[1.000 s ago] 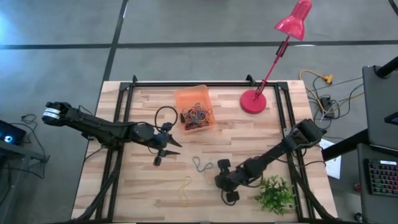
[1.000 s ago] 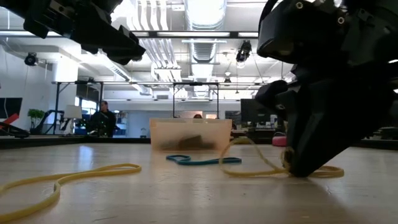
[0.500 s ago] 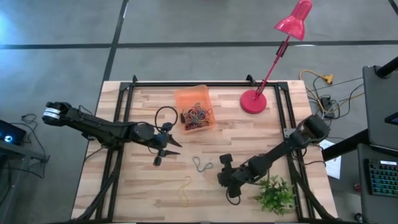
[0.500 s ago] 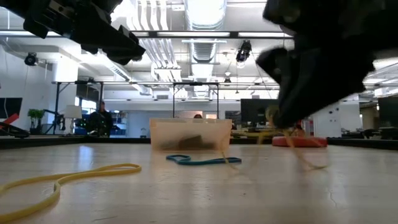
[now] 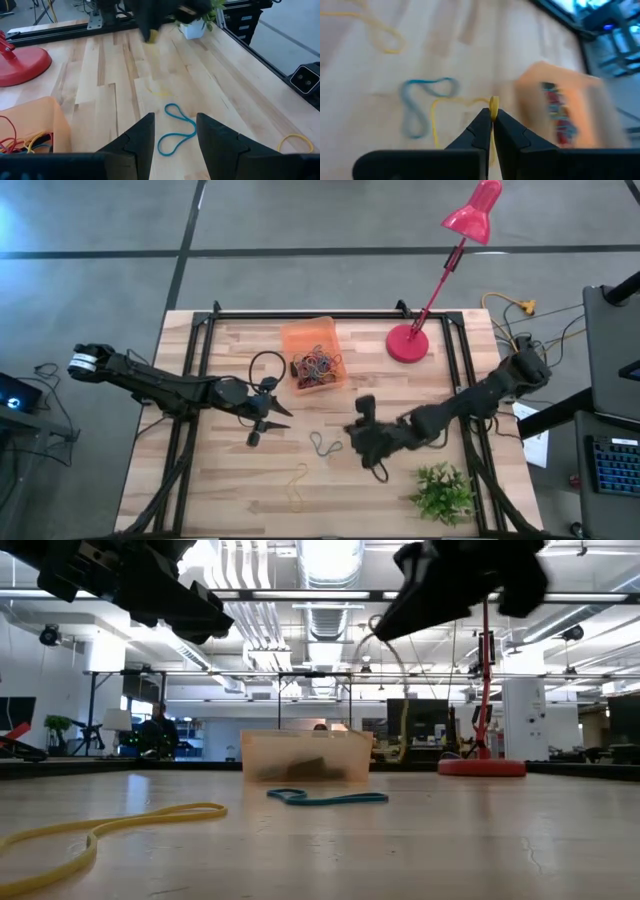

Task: Pick and place rubber bands into bin
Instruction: Put the yellow rubber band into the orange bin

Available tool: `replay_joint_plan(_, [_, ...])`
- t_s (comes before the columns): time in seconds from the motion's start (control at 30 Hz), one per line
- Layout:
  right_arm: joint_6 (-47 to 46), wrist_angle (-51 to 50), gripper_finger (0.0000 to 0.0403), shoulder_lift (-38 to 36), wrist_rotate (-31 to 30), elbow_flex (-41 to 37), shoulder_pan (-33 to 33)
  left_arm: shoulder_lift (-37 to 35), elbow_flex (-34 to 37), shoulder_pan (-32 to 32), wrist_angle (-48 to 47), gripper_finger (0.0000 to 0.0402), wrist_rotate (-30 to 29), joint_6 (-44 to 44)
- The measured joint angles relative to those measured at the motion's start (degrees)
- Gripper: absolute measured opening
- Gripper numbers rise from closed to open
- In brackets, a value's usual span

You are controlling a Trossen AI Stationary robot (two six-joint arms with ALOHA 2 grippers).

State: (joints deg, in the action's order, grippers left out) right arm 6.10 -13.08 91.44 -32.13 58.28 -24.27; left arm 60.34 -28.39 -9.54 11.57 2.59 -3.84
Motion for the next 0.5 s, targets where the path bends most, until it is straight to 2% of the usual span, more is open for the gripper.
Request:
replay_joint_plan(0.33, [11.71,6.44,0.0008,-1.82,-0.87,0.22,13.87,0.04,0.63,0.0,0.12,0.0129,0.0,-0.34])
replay_joint_plan(0.5, [13.4,10.86,0.0008,-1.82,3.53,0.24,21.27,0.04,0.66,0.0,1.08,0.0129,0.01,-1.29])
